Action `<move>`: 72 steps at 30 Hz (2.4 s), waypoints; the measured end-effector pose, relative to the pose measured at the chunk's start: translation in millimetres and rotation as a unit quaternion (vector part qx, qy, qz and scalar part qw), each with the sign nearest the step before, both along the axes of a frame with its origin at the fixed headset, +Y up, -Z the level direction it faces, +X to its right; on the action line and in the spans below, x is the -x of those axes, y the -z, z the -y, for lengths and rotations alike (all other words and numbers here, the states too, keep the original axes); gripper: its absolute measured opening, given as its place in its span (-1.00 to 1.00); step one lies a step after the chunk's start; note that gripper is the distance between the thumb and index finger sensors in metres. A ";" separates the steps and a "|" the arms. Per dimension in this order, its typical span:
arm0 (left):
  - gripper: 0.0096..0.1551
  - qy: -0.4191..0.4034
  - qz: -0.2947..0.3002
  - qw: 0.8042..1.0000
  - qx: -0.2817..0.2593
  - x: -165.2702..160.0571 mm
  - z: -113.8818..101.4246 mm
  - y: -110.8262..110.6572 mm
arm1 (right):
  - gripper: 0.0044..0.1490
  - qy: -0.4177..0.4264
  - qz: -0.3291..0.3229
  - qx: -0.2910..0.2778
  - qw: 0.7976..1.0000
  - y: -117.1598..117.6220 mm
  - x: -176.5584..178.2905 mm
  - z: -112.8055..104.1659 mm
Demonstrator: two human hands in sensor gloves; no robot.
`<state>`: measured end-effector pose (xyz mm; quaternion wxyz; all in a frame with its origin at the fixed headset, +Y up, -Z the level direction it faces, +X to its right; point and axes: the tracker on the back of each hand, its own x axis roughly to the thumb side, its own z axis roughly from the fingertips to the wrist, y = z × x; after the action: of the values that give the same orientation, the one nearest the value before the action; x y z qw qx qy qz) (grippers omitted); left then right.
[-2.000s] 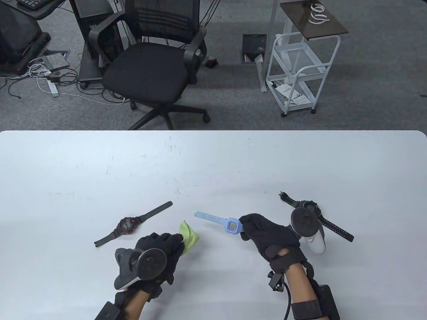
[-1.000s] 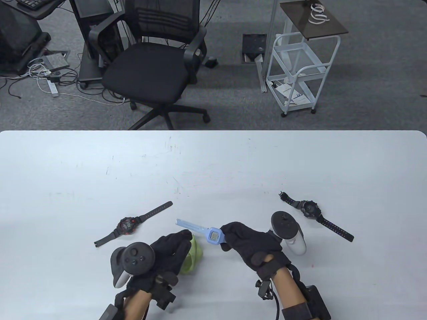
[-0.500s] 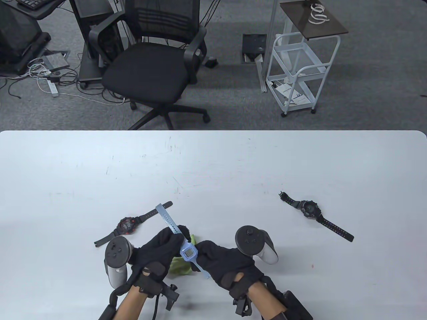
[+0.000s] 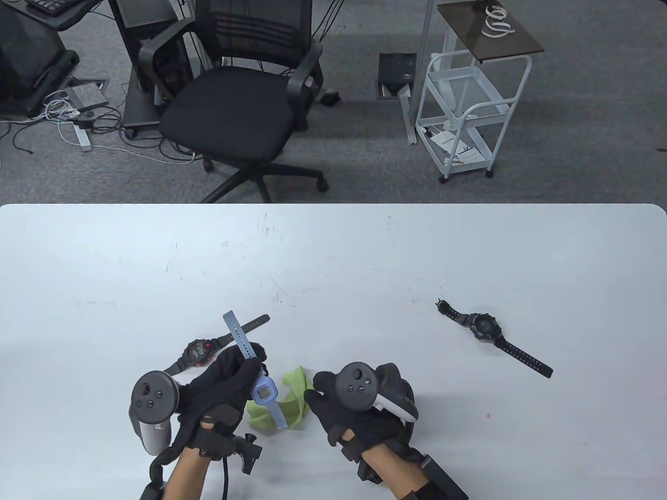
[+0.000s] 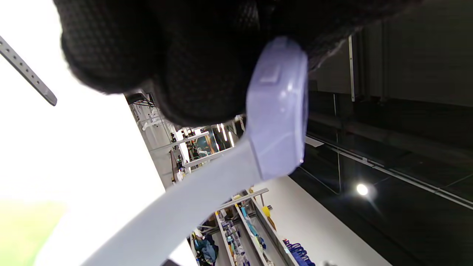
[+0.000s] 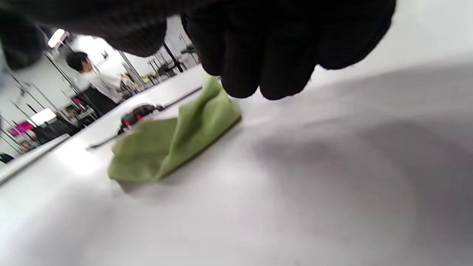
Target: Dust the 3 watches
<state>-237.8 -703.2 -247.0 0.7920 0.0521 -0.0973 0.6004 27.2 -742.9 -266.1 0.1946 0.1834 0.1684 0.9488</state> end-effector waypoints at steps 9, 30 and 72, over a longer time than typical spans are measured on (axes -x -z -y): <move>-0.47 0.002 0.008 1.000 0.009 -3.3 1.6 0.7 | -0.07 -0.131 0.006 -0.038 0.991 5.1 23.7 13.0; -0.45 -0.037 -0.011 0.999 0.033 5.8 5.1 0.8 | -0.43 0.500 0.099 0.141 0.849 32.0 -98.5 21.5; -0.49 -0.035 -0.043 0.998 0.014 -22.3 18.6 -9.3 | -0.04 0.431 -0.067 0.167 0.884 -4.4 -7.4 4.9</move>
<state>-215.6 -721.9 -237.7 0.7748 0.0705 -0.0526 0.6260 34.6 -747.8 -261.6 0.6005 0.2660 0.2413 0.7144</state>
